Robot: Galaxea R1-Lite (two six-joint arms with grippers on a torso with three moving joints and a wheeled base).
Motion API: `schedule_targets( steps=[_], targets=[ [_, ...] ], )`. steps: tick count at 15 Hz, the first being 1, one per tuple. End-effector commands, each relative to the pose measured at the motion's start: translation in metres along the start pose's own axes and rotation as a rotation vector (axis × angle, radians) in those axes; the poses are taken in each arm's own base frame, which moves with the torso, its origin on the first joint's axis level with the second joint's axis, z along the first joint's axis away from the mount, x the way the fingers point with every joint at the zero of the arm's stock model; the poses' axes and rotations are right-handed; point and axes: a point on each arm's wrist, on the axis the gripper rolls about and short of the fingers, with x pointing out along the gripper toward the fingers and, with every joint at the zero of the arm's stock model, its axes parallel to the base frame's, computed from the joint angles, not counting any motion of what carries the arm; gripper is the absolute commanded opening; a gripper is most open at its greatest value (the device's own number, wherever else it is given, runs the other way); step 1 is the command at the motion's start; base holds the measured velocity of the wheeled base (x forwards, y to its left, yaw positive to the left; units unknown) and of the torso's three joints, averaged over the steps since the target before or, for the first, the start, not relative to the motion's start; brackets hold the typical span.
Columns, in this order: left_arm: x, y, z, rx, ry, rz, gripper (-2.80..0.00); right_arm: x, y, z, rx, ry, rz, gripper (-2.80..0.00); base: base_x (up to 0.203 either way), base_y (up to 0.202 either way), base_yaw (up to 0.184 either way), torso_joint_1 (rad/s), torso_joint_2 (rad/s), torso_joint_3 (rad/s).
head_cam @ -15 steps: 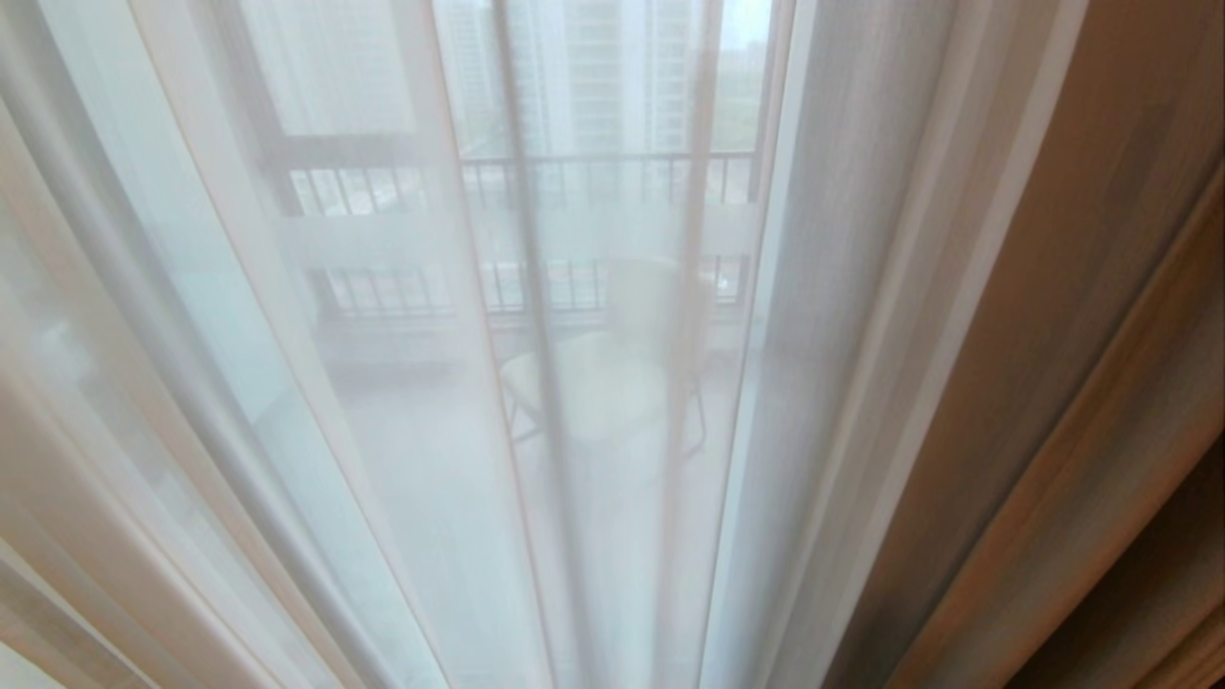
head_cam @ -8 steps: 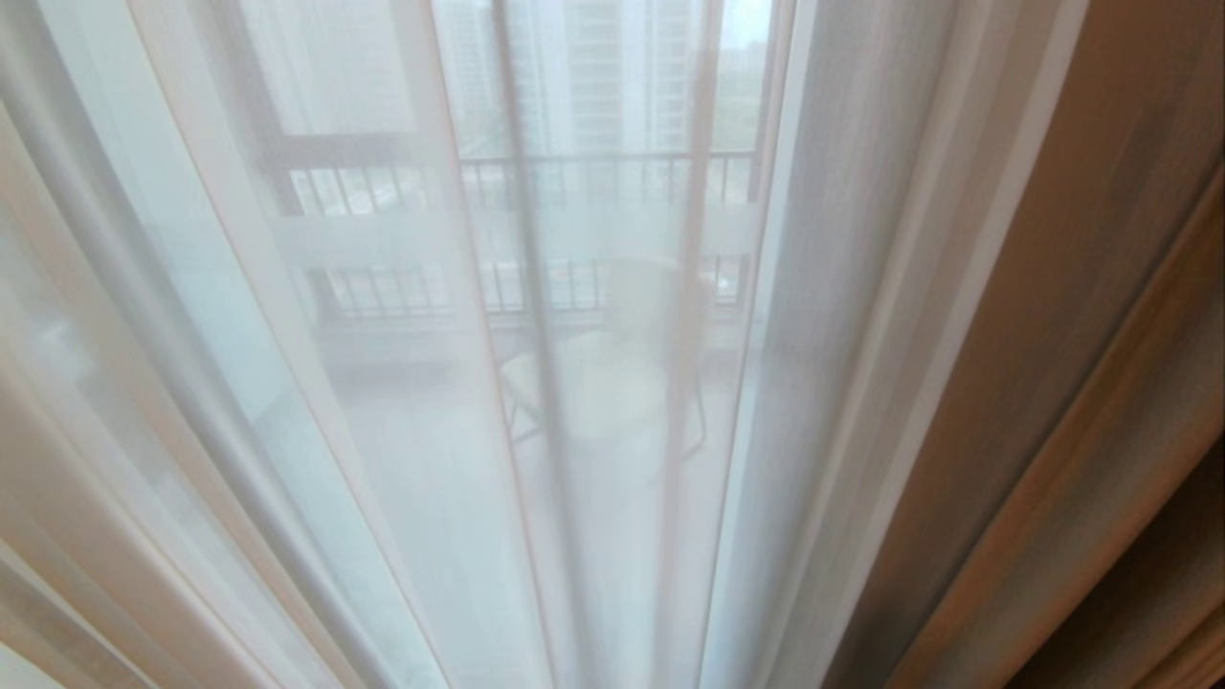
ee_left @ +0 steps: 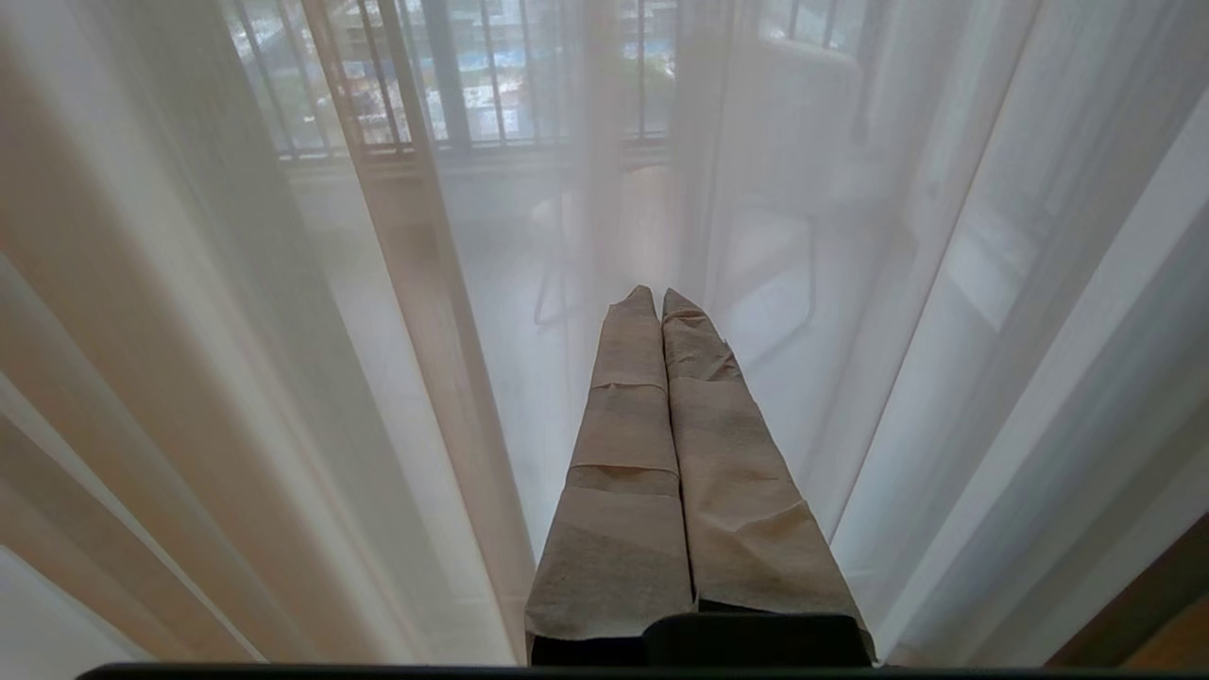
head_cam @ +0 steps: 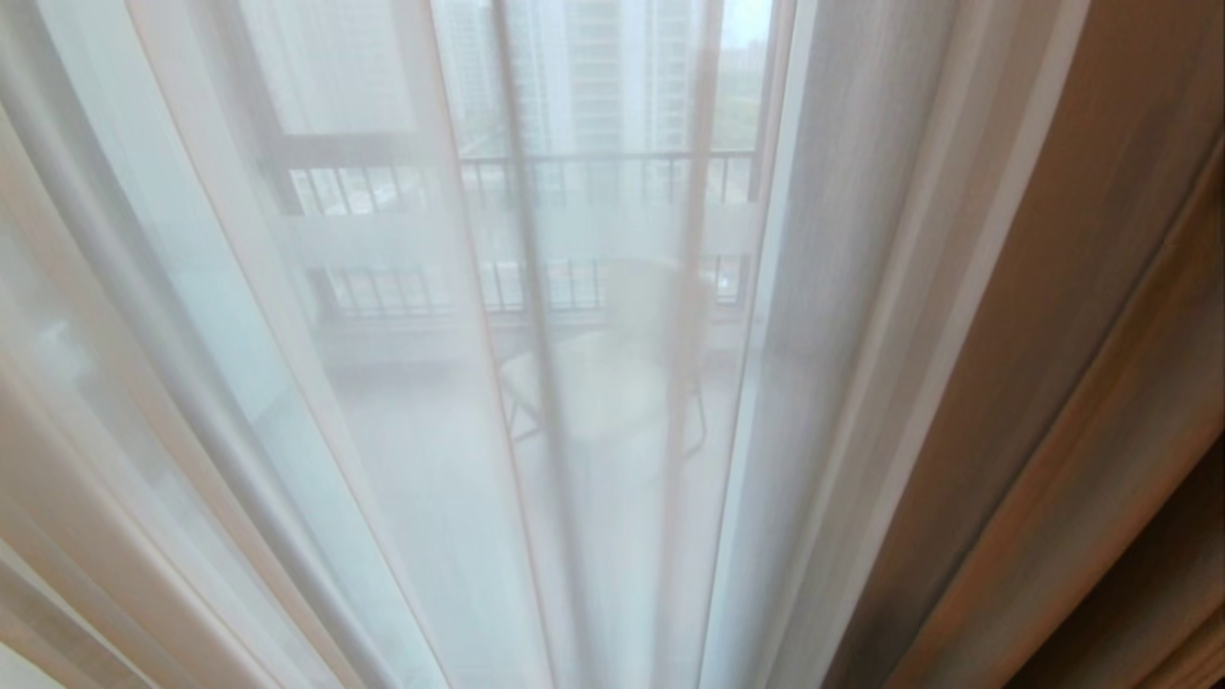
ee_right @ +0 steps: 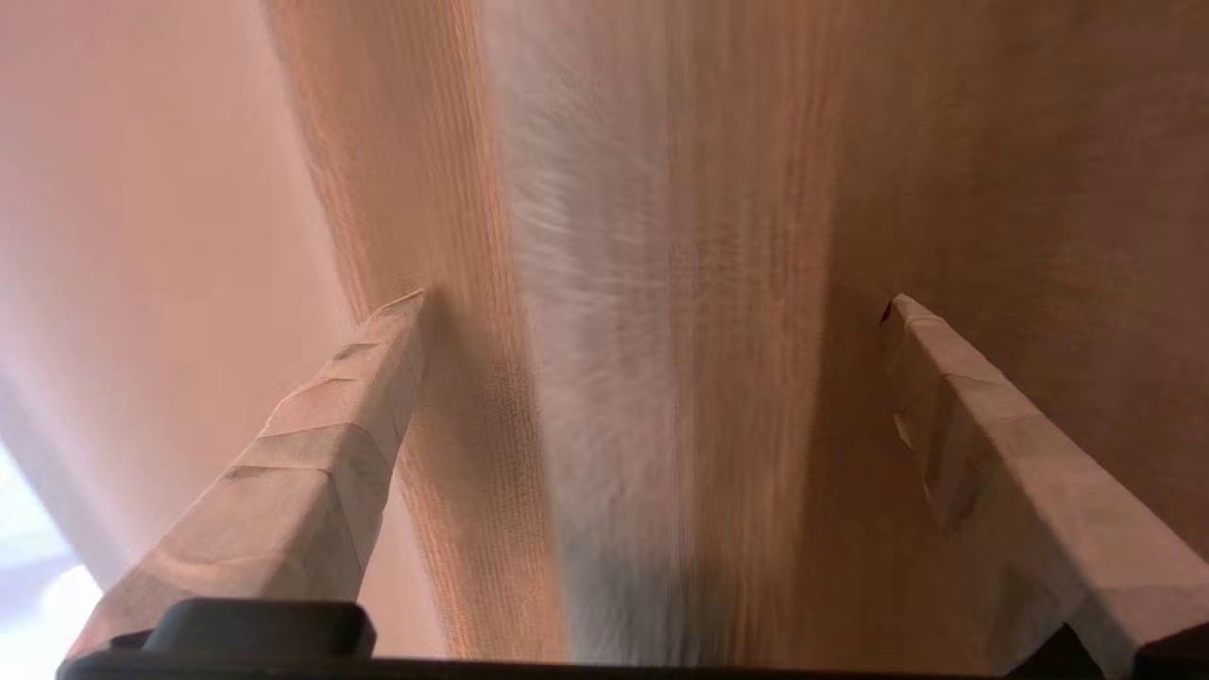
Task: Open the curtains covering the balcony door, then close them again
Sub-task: Close the outer curtains on both sides
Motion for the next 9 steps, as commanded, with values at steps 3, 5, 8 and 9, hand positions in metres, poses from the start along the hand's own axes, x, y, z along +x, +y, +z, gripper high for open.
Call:
schedule_targets(
  steps=[3,5,8,9],
  targets=[
    [0.0,0.0,-0.0001,0.0,0.0,0.0,-2.8,0.0239,-0.0011,-0.0105,0.003,0.015,0.0,0.0,0.0,0.0,0.0,0.0,0.0,0.0],
    [0.0,0.0,-0.0001,0.0,0.0,0.0,-2.8,0.0257,-0.0011,-0.012,0.003,0.012,0.008,-2.8,0.0,0.0,0.0,0.0,0.0,0.0],
    [0.0,0.0,-0.0001,0.0,0.0,0.0,-2.8,0.0246,-0.0001,-0.0104,0.004,0.009,0.044,-2.8,0.0,0.0,0.0,0.0,0.0,0.0],
    [0.0,0.0,-0.0002,0.0,0.0,0.0,-2.8,0.0242,0.0,-0.0098,0.004,0.007,0.045,-2.8,0.0,0.0,0.0,0.0,0.0,0.0]
  ],
)
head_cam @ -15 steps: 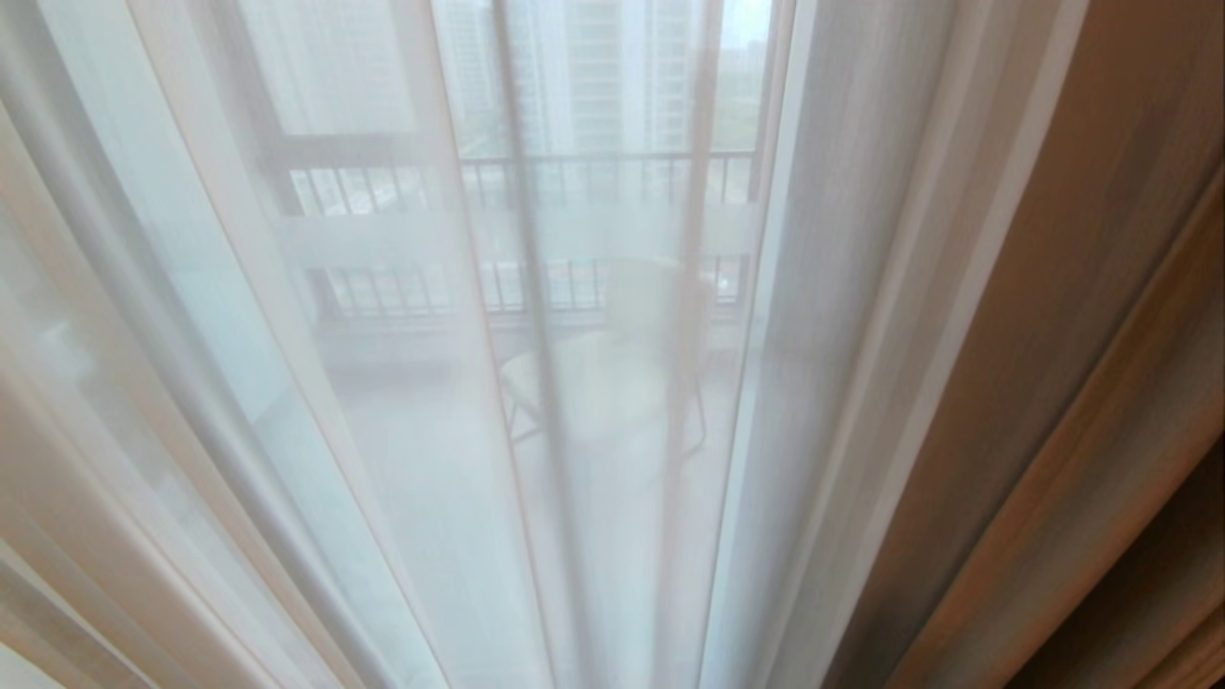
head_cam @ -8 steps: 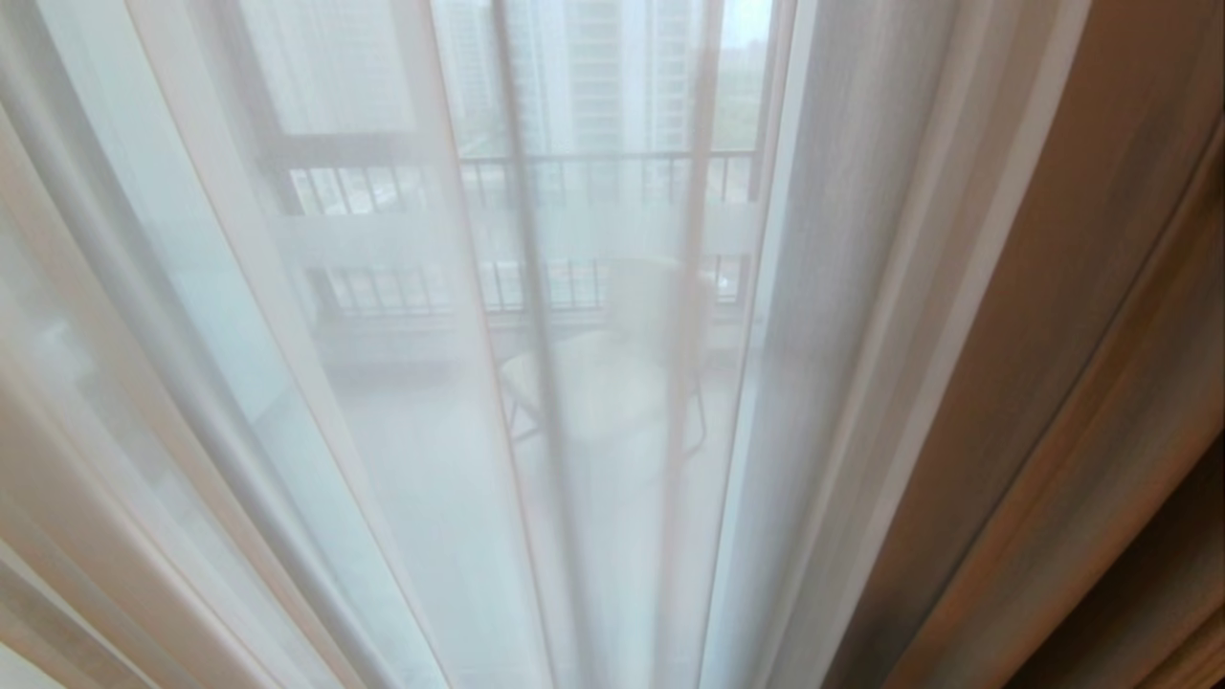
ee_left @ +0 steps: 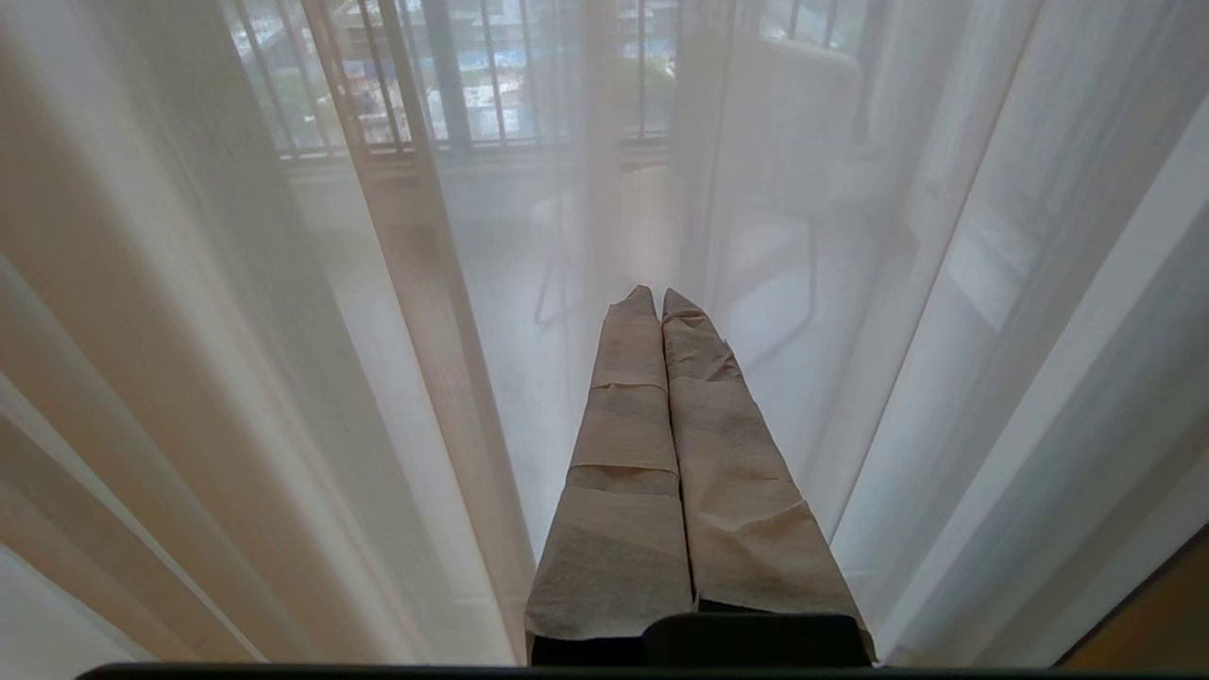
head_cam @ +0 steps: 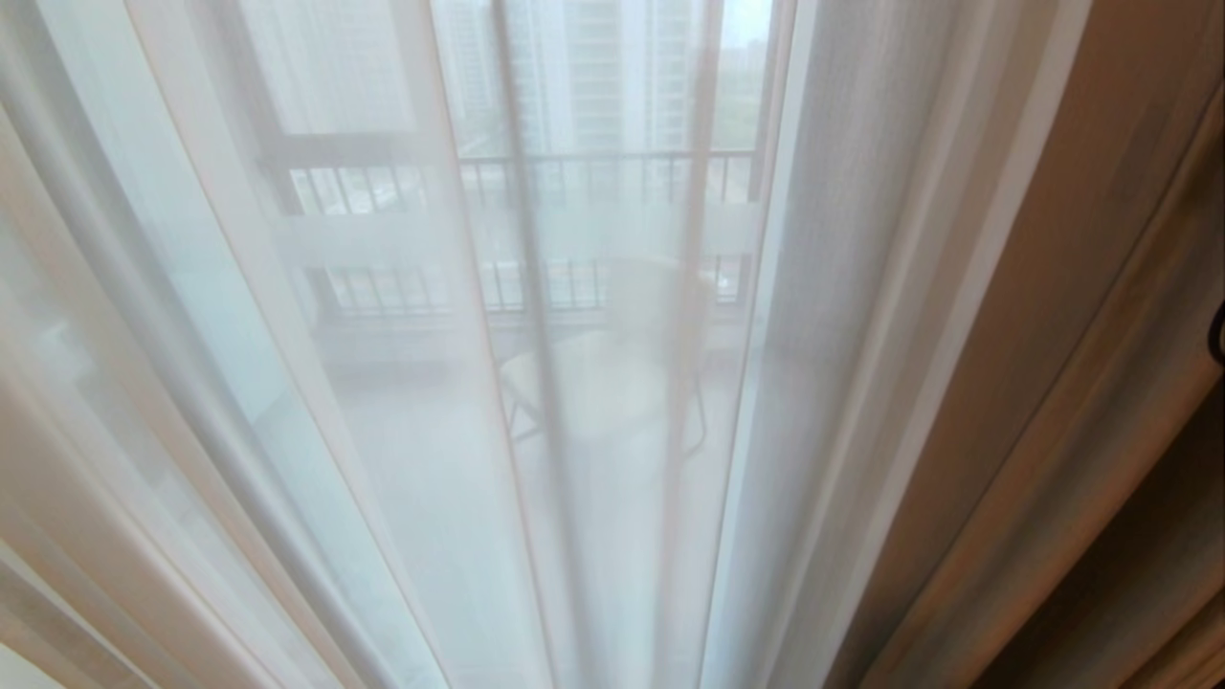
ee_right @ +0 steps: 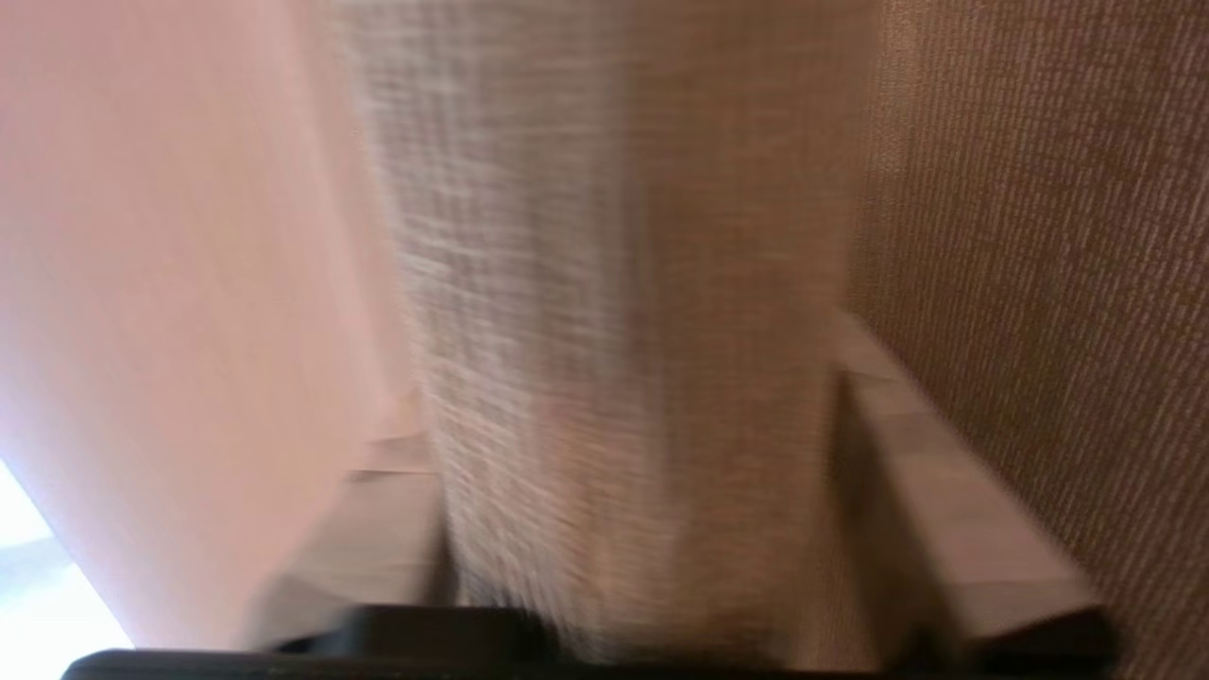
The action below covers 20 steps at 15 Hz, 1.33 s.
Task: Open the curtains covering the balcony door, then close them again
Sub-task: Close the outer curtains on both sides
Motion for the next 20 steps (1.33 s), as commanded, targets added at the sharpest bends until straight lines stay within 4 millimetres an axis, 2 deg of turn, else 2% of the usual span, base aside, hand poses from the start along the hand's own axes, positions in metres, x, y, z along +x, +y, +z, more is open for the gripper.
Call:
schedule_targets(
  steps=[1,8,12,14,20],
  targets=[
    [0.0,0.0,0.0,0.0,-0.001,0.0,-2.8,-0.002,0.001,0.003,0.0,-0.012,0.005,-2.8,0.0,0.0,0.0,0.0,0.0,0.0],
    [0.0,0.0,0.0,0.0,-0.002,0.0,-2.8,-0.006,0.003,0.01,-0.041,-0.032,0.034,-2.8,0.0,0.0,0.0,0.0,0.0,0.0],
    [0.0,0.0,0.0,0.0,-0.001,0.0,-2.8,-0.015,0.008,0.02,-0.048,-0.053,0.052,-2.8,0.0,0.0,0.0,0.0,0.0,0.0],
    [0.0,0.0,0.0,0.0,-0.002,0.0,-2.8,-0.024,0.021,0.026,-0.037,-0.064,0.099,-2.8,0.0,0.0,0.0,0.0,0.0,0.0],
    [0.0,0.0,0.0,0.0,-0.002,0.0,-2.8,-0.05,0.07,0.025,0.023,-0.046,0.305,-2.8,0.0,0.0,0.0,0.0,0.0,0.0]
  ],
)
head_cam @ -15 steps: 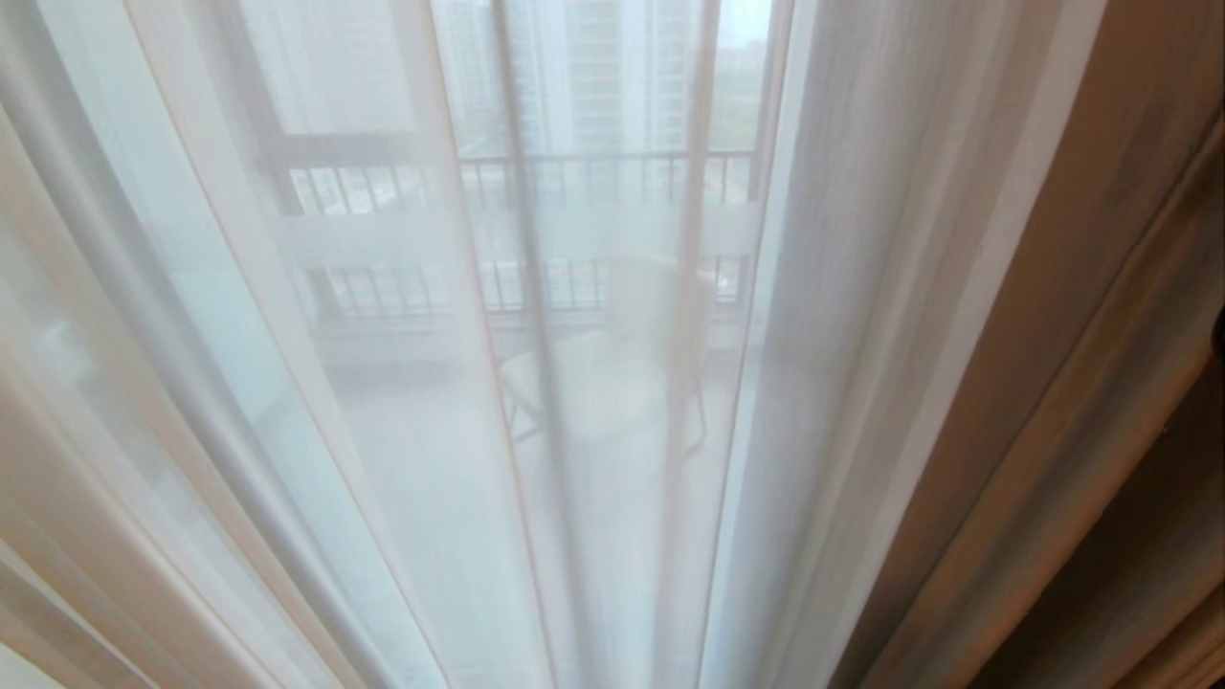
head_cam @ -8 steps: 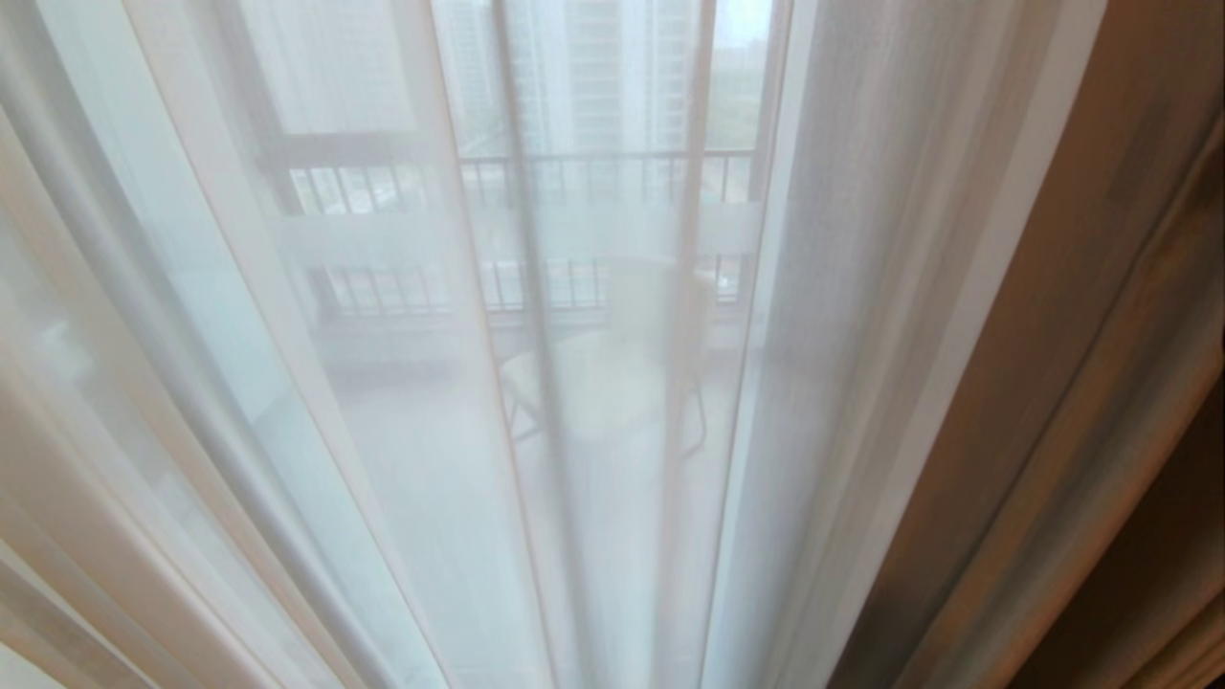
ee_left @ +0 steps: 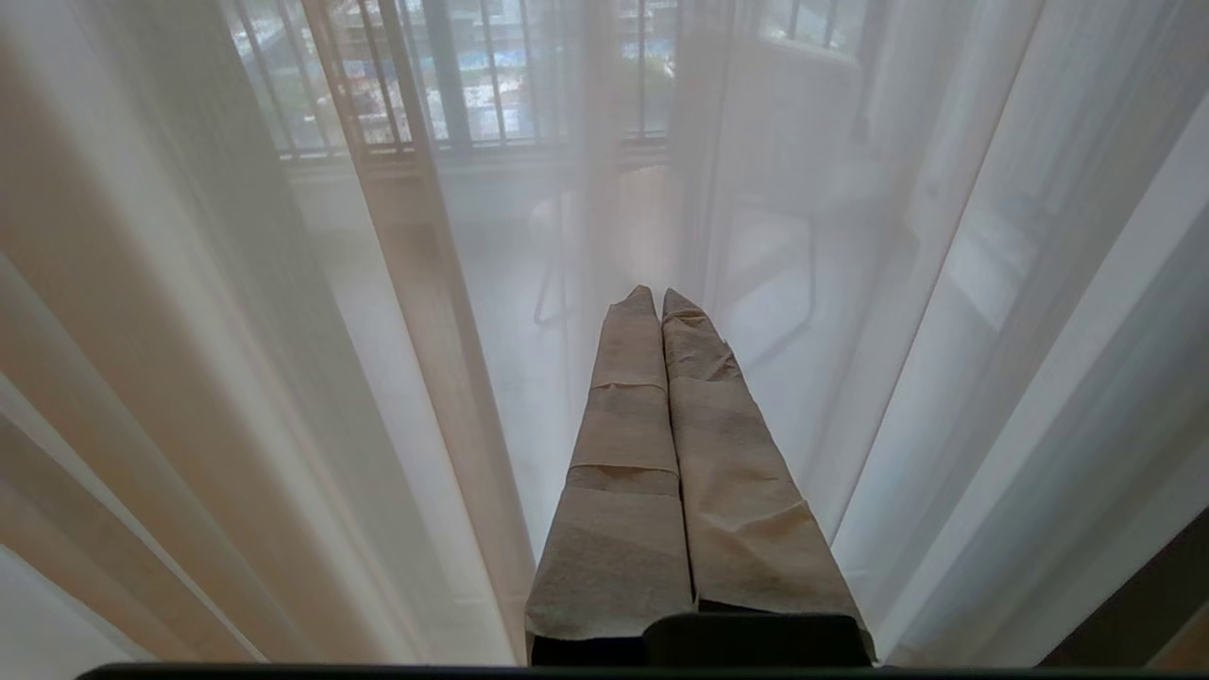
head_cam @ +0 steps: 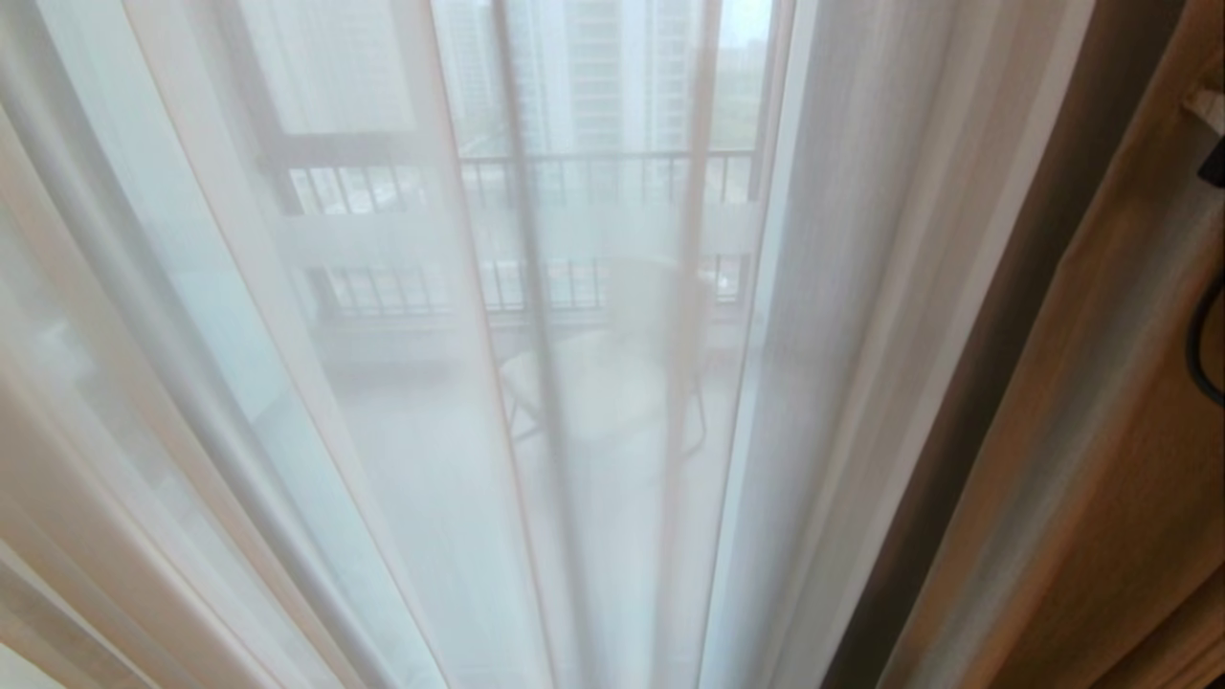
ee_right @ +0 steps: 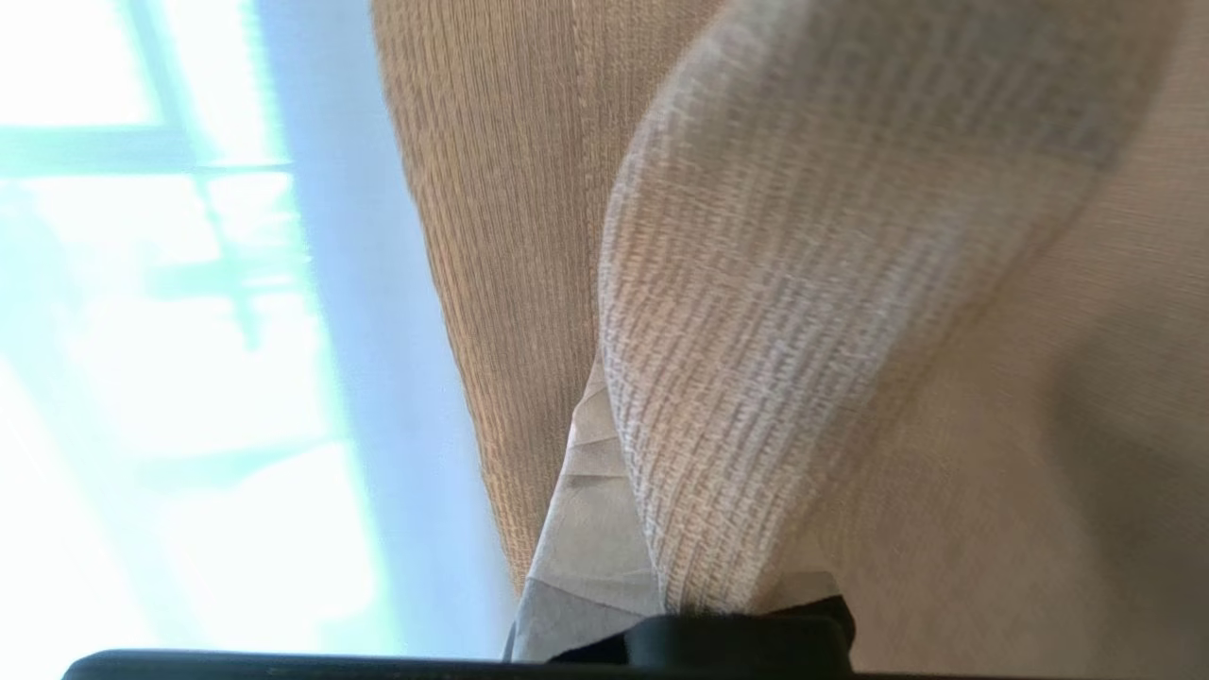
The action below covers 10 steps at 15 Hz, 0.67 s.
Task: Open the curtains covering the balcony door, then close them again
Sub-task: Close the outer curtains on both sides
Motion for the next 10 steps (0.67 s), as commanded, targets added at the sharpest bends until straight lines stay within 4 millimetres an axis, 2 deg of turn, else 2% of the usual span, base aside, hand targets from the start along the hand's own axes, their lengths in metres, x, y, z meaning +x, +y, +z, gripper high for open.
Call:
schedule_targets(
  steps=[1,6,10],
  targets=[
    [0.0,0.0,0.0,0.0,-0.001,0.0,-2.8,-0.009,0.019,0.007,0.022,-0.023,0.076,-2.8,0.0,0.0,0.0,0.0,0.0,0.0],
    [0.0,0.0,0.0,0.0,-0.001,0.0,-2.8,-0.007,0.049,0.008,0.059,-0.029,0.197,-2.8,0.0,0.0,0.0,0.0,0.0,0.0],
    [0.0,0.0,0.0,0.0,0.0,0.0,-2.8,0.007,0.07,0.005,0.075,-0.03,0.267,-2.8,0.0,0.0,0.0,0.0,0.0,0.0]
  ],
)
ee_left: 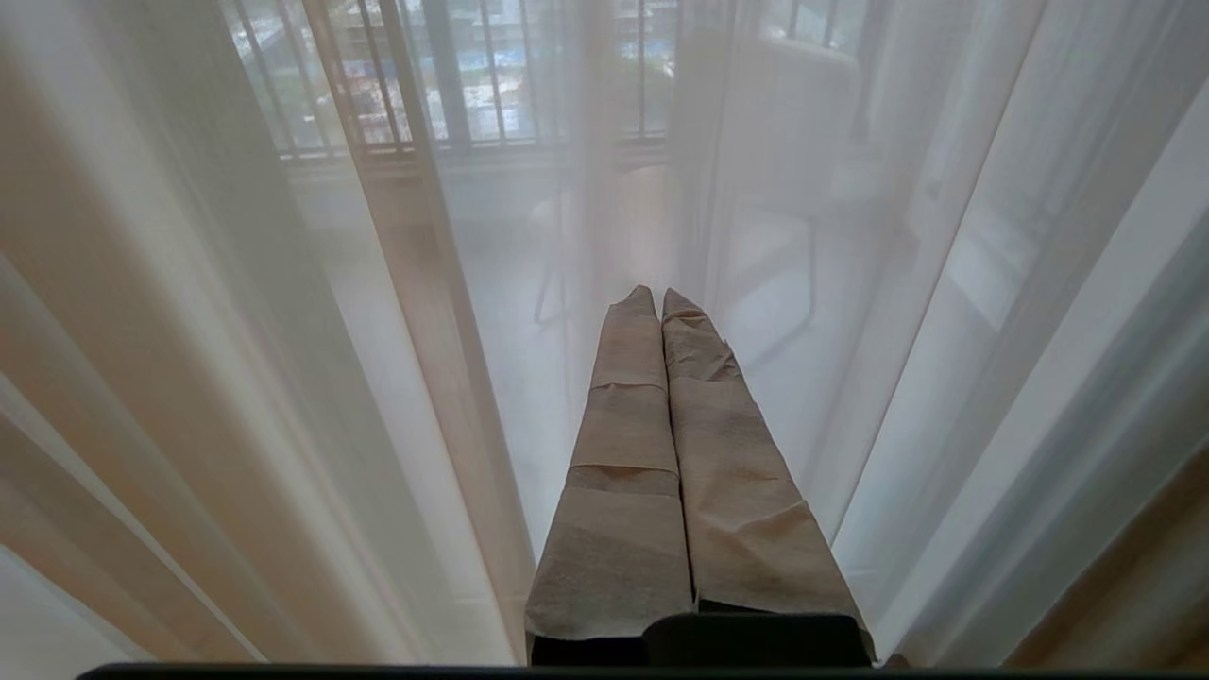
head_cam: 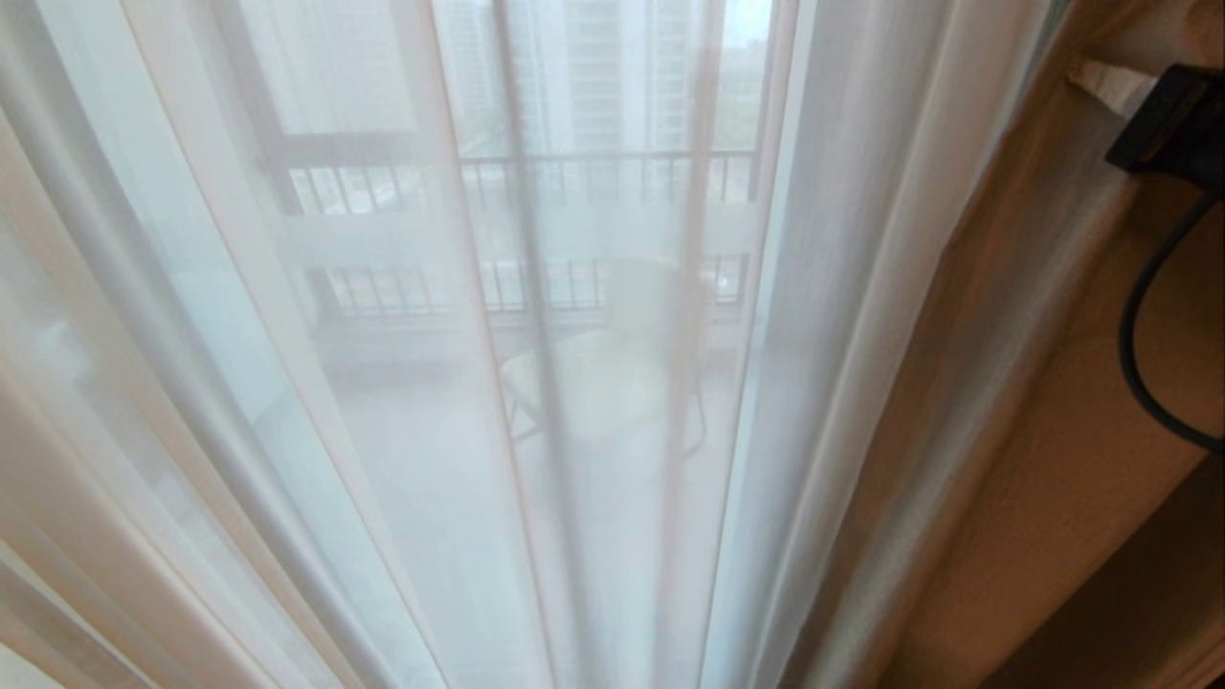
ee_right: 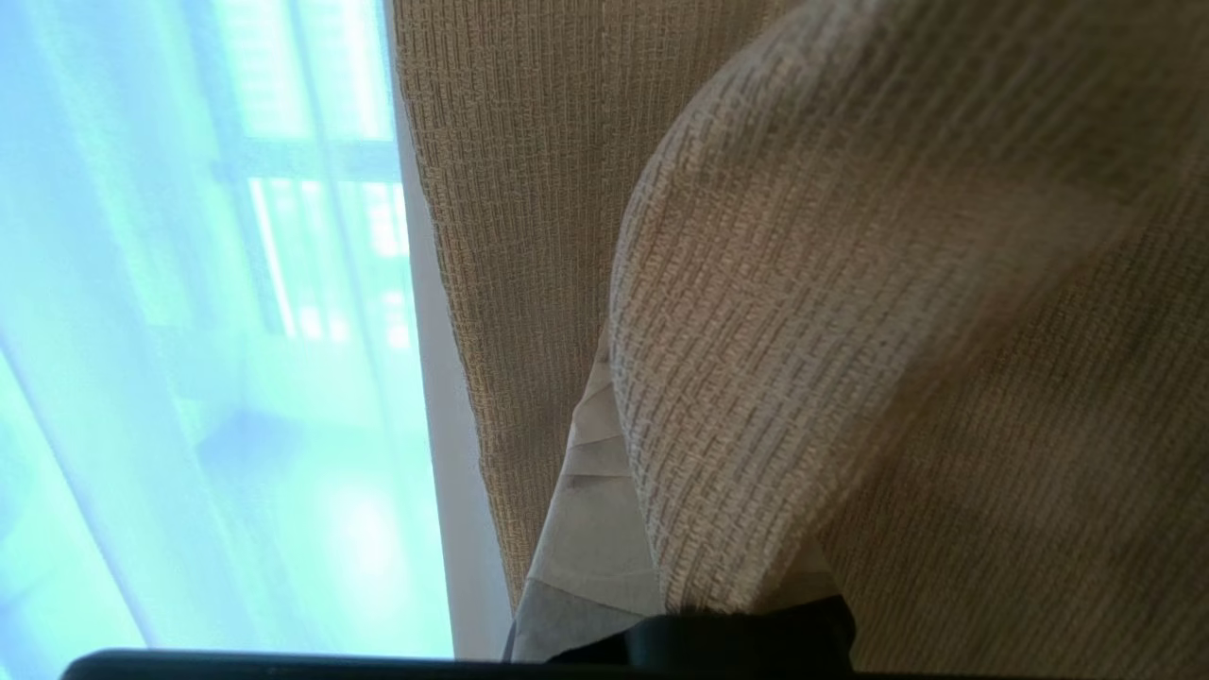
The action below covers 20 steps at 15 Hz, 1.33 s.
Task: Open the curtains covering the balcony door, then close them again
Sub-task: Close the outer curtains on both sides
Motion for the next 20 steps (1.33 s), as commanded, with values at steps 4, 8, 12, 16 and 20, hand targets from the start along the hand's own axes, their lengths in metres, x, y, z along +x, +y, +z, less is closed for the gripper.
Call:
schedule_targets(
  steps=[4,8,12,16,20],
  targets=[
    [0.0,0.0,0.0,0.0,0.0,0.0,-2.8,0.032,0.02,-0.008,0.025,0.004,0.022,-2.8,0.0,0.0,0.0,0.0,0.0,0.0],
    [0.0,0.0,0.0,0.0,0.0,0.0,-2.8,0.05,0.042,-0.016,0.047,0.013,0.007,-2.8,0.0,0.0,0.0,0.0,0.0,0.0],
    [0.0,0.0,0.0,0.0,0.0,0.0,-2.8,0.063,0.066,-0.023,0.025,0.025,0.03,-2.8,0.0,0.0,0.0,0.0,0.0,0.0],
    [0.0,0.0,0.0,0.0,-0.001,0.0,-2.8,0.073,0.09,-0.03,0.029,0.03,0.074,-2.8,0.0,0.0,0.0,0.0,0.0,0.0],
    [0.0,0.0,0.0,0.0,0.0,0.0,-2.8,0.083,0.114,-0.035,0.021,0.027,0.093,-2.8,0.0,0.0,0.0,0.0,0.0,0.0]
  ],
)
